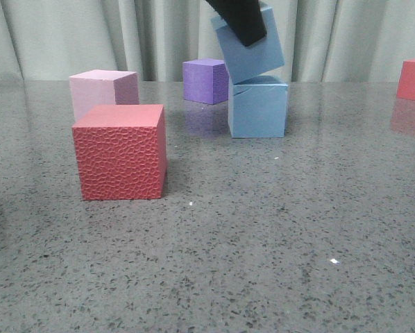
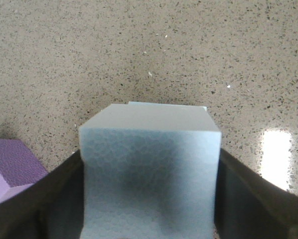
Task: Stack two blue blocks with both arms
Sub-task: 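Lower the held light blue cube onto the placed light blue cube, then open the left gripper and lift it away from the stack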
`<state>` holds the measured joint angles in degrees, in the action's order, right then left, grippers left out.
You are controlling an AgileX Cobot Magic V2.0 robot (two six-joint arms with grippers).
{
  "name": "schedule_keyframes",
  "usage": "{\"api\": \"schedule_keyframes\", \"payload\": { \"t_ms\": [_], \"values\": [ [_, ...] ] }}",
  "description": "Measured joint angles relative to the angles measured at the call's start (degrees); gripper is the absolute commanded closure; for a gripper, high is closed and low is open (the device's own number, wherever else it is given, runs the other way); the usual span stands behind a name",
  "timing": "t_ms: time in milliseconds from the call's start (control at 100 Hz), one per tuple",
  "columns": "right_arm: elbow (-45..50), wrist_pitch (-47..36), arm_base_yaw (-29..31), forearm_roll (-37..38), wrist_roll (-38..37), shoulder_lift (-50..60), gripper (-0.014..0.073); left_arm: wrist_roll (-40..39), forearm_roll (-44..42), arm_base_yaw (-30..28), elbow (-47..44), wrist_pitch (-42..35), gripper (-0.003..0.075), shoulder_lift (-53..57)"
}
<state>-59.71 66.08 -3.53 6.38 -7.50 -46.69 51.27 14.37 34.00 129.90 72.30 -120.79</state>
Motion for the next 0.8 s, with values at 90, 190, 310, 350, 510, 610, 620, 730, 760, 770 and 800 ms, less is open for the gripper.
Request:
{"api": "schedule_keyframes", "payload": {
  "t_ms": [90,190,310,350,510,610,620,730,760,770,800],
  "values": [
    [0.00,0.00,0.00,0.00,0.00,0.00,-0.0053,0.00,0.00,0.00,0.00,0.00,0.0213,0.00],
    [0.00,0.00,0.00,0.00,0.00,0.00,-0.0053,0.00,0.00,0.00,0.00,0.00,0.0199,0.00],
    [0.00,0.00,0.00,0.00,0.00,0.00,-0.0053,0.00,0.00,0.00,0.00,0.00,0.0195,0.00],
    [0.00,0.00,0.00,0.00,0.00,0.00,-0.0053,0.03,0.00,0.00,0.00,0.00,0.0183,0.00],
    [0.00,0.00,0.00,0.00,0.00,0.00,-0.0053,0.03,0.00,0.00,0.00,0.00,0.0110,0.00],
    [0.00,0.00,0.00,0.00,0.00,0.00,-0.0053,0.03,0.00,0.00,0.00,0.00,0.0072,0.00],
    [0.00,0.00,0.00,0.00,0.00,0.00,-0.0053,0.03,0.00,0.00,0.00,0.00,0.0069,0.00],
    [0.00,0.00,0.00,0.00,0.00,0.00,-0.0053,0.03,0.00,0.00,0.00,0.00,0.0043,0.00],
    [0.00,0.00,0.00,0.00,0.00,0.00,-0.0053,0.03,0.00,0.00,0.00,0.00,0.0043,0.00],
    [0.00,0.00,0.00,0.00,0.00,0.00,-0.0053,0.03,0.00,0.00,0.00,0.00,0.0043,0.00],
    [0.00,0.00,0.00,0.00,0.00,0.00,-0.0053,0.03,0.00,0.00,0.00,0.00,0.0043,0.00]
  ]
}}
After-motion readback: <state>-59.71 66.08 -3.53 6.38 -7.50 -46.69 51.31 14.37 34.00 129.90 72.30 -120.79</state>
